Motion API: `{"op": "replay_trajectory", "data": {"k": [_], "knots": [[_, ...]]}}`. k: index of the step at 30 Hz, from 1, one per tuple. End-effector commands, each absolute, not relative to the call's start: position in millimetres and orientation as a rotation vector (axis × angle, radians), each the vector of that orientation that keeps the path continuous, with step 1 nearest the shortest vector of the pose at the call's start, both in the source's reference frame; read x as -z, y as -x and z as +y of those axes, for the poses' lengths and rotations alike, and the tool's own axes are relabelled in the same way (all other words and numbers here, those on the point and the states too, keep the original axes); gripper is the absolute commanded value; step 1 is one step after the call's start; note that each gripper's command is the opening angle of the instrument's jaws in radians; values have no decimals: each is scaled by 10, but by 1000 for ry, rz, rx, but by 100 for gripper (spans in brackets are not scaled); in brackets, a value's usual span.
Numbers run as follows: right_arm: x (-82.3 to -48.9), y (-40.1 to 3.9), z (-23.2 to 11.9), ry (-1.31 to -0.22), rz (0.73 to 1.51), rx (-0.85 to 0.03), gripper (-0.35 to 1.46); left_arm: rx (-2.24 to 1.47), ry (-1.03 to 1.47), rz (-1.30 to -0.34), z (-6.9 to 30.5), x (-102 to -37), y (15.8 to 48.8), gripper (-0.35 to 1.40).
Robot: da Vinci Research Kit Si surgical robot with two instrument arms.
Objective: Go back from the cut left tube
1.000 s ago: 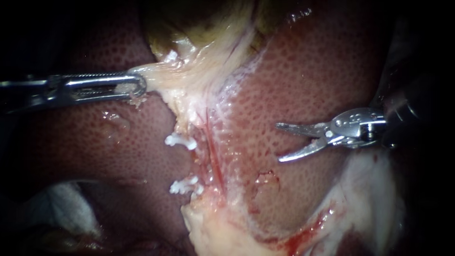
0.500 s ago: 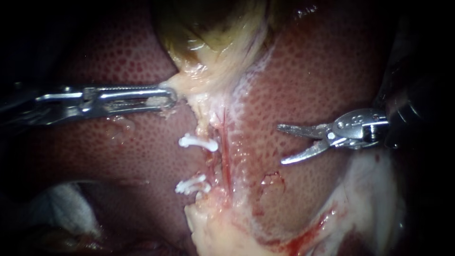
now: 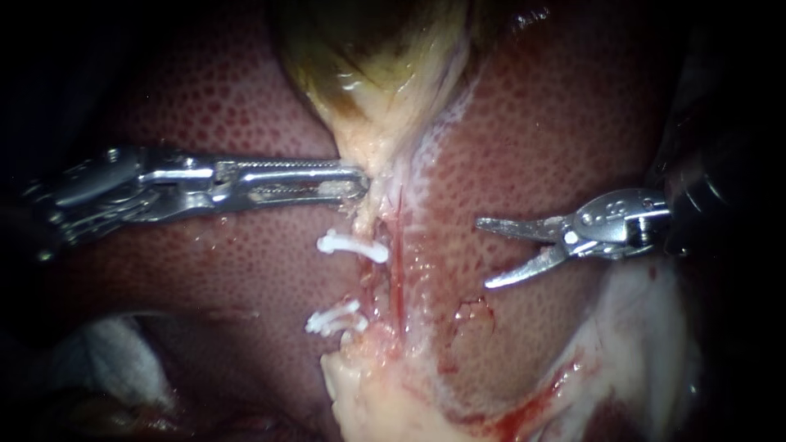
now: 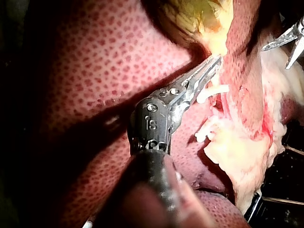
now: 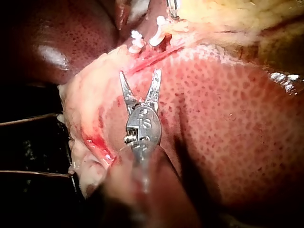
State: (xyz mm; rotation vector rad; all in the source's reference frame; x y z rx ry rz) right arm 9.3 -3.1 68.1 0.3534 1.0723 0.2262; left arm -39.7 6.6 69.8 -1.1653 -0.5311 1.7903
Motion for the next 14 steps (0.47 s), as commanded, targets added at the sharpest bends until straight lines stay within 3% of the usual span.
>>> {"op": "replay_trajectory", "data": {"k": [1, 14], "knots": [[-681, -93, -30, -355, 1071, -227, 143, -1791, 1165, -533, 66, -698, 397, -35], [-681, -93, -30, -354, 1071, -228, 143, -1790, 1165, -533, 66, -698, 398, -35]]}}
